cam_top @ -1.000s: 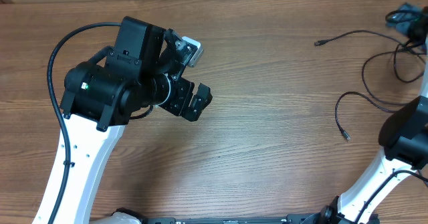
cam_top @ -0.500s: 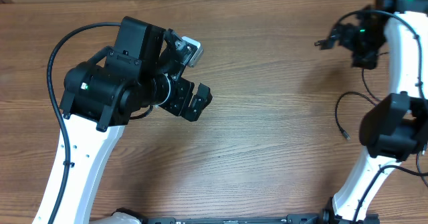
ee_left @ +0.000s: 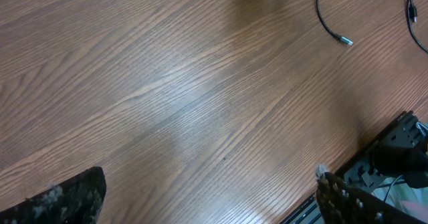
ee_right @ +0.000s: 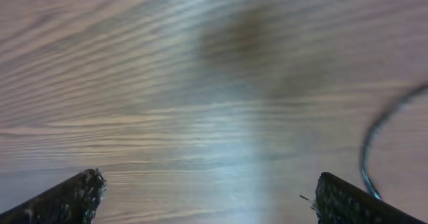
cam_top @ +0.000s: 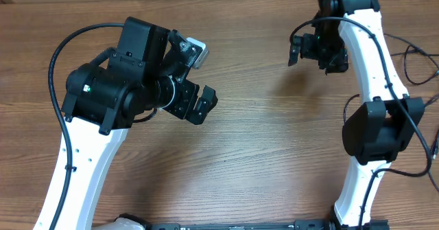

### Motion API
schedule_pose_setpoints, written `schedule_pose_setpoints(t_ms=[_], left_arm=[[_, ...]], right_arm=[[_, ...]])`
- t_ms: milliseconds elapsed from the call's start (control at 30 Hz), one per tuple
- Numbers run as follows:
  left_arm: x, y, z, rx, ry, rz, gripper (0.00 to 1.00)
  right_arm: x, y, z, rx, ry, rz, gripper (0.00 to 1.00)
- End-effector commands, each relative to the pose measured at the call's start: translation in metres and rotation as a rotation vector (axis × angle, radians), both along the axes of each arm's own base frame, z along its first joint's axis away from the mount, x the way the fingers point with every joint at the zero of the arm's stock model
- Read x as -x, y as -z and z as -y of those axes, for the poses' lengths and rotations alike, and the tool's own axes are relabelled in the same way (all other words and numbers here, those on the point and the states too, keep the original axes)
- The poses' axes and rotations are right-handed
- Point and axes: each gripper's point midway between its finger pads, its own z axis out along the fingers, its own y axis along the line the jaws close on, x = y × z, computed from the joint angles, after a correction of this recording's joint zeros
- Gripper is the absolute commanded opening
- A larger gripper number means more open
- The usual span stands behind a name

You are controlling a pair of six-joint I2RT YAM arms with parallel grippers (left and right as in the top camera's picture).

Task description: Untangle cables

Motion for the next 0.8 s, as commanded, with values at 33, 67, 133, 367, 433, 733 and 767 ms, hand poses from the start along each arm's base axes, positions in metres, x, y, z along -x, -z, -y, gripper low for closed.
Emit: schedule_pose_setpoints(t_ms=[33, 67, 133, 367, 433, 733, 767], left_arm=[[-0.001, -0.009, -0.001, 0.015, -0.014, 0.02, 1.0], [-0.001, -0.009, -0.001, 0.015, -0.014, 0.02, 1.0], [-0.001, -0.009, -0.001, 0.015, -0.014, 0.02, 1.0], [-0.001, -0.009, -0.001, 0.015, -0.014, 0.02, 1.0], [-0.001, -0.009, -0.001, 0.015, -0.014, 0.02, 1.0], [-0.001, -0.009, -0.001, 0.016, -0.014, 0.02, 1.0], [-0.001, -0.009, -0.001, 0.016, -0.014, 0.02, 0.99]], right_arm=[[0.012, -0.075, 0.007, 0.06, 0.056, 0.198, 1.0], [0.014, -0.09, 0.006, 0.049, 0.055, 0.244, 1.0], [0.019, -0.114, 0.002, 0.039, 0.026, 0.319, 1.0], [0.036, -0.129, -0.002, 0.028, -0.003, 0.332, 1.0], [0.036, -0.129, -0.002, 0.028, -0.003, 0.328, 1.0], [0.033, -0.13, -0.002, 0.027, -0.002, 0.341, 1.0], [0.033, -0.13, -0.002, 0.027, -0.002, 0.341, 1.0]])
